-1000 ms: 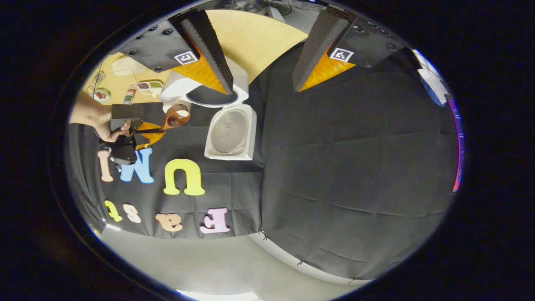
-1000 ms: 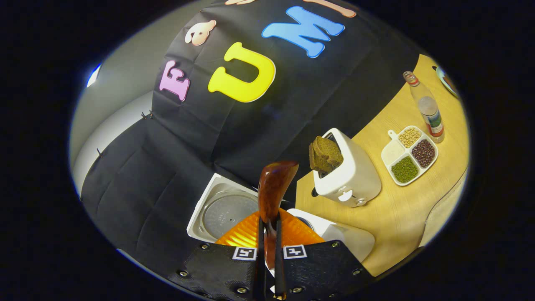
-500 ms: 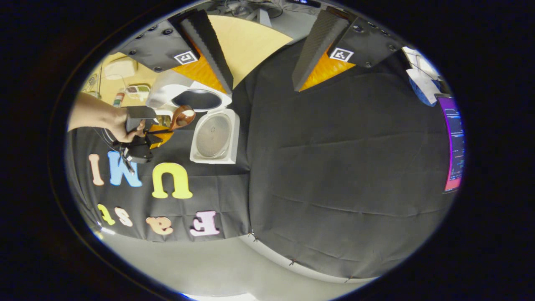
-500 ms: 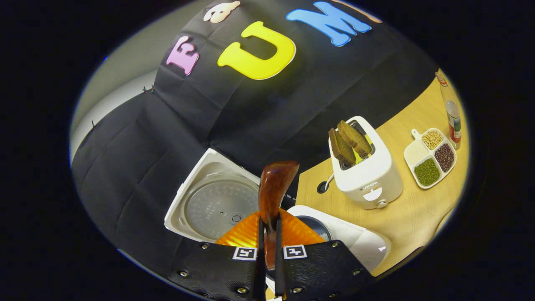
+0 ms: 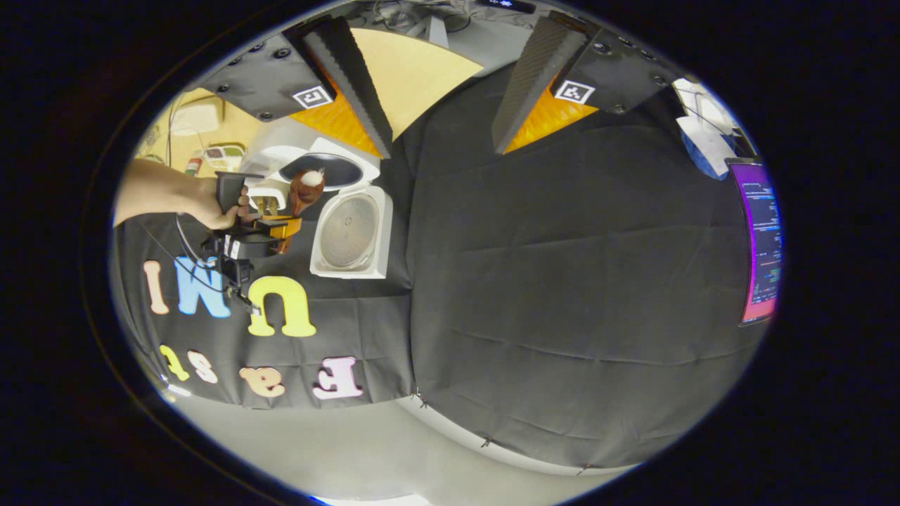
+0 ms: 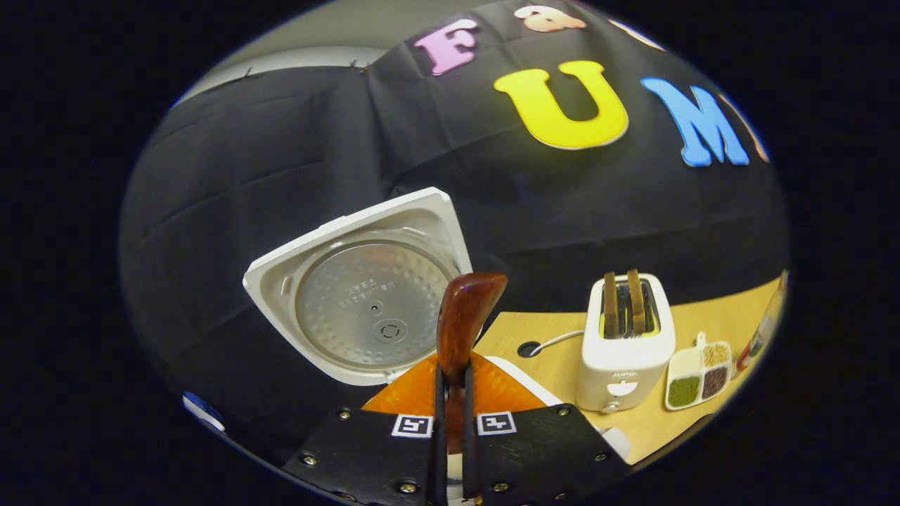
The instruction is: Close the left gripper, press the button to open the rice cooker; take a wooden spoon from the chopstick holder with the right hand, scoop a spoonful of rice and pour it into the rice cooker, then put the wooden spoon back into the chopstick holder.
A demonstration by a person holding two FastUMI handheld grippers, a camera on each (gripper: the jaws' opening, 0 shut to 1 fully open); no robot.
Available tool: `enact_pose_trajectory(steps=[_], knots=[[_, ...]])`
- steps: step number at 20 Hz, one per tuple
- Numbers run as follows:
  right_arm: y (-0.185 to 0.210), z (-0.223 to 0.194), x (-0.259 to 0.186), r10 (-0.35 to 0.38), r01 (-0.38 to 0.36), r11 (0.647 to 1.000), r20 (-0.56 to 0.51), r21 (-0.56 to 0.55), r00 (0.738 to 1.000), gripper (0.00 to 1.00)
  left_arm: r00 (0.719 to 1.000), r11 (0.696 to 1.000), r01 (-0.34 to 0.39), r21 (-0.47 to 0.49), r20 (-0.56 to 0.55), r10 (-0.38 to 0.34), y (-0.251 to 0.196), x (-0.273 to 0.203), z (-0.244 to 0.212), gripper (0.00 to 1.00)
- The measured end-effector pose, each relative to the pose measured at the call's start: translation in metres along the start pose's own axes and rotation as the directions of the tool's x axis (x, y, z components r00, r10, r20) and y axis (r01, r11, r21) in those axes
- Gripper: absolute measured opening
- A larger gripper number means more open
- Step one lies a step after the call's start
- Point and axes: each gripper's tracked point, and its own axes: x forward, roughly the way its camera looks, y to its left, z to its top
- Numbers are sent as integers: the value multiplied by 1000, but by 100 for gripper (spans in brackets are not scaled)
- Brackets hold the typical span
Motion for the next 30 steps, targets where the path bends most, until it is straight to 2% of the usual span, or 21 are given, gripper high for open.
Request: enact_pose_trajectory(steps=[3,6,8,11,13,15,17,19,22,24,27,30], knots=[[3,3,-1,-9,16,976,31,-216,999,9,1000,1000,11,-1,5,-11,-1,-2,2,99],[12,11,-8,15,16,925,78,-378,997,9,1000,1000,23,-2,6,-22,-1,-3,2,99],[19,18,-15,30,26,877,108,-480,994,9,1000,1000,30,-4,4,-30,-3,-4,5,99],[28,19,-21,50,53,761,140,-646,989,8,999,999,39,1,9,-39,-4,-5,8,99],[37,18,-26,75,57,702,153,-710,985,8,999,999,43,1,12,-43,-4,-4,7,99],[37,15,-31,79,56,683,150,-729,986,8,999,999,45,-2,11,-45,-4,-4,7,99],[35,10,-32,75,31,714,121,-699,990,8,999,999,47,-2,19,-47,-4,-5,10,99],[35,5,-29,70,-7,781,76,-625,995,9,999,999,48,0,23,-48,-5,-5,11,99],[34,7,-32,81,-59,894,31,-445,996,9,998,999,50,-2,28,-50,-5,-5,12,99],[35,12,-32,96,-86,946,18,-312,995,8,998,999,51,-3,30,-51,-5,-5,11,99],[35,18,-35,116,-114,984,6,-135,993,9,998,999,53,3,35,-53,-5,-4,12,99],[34,23,-45,147,-147,987,-2,58,989,8,997,998,61,1,46,-61,-6,-5,13,98]])
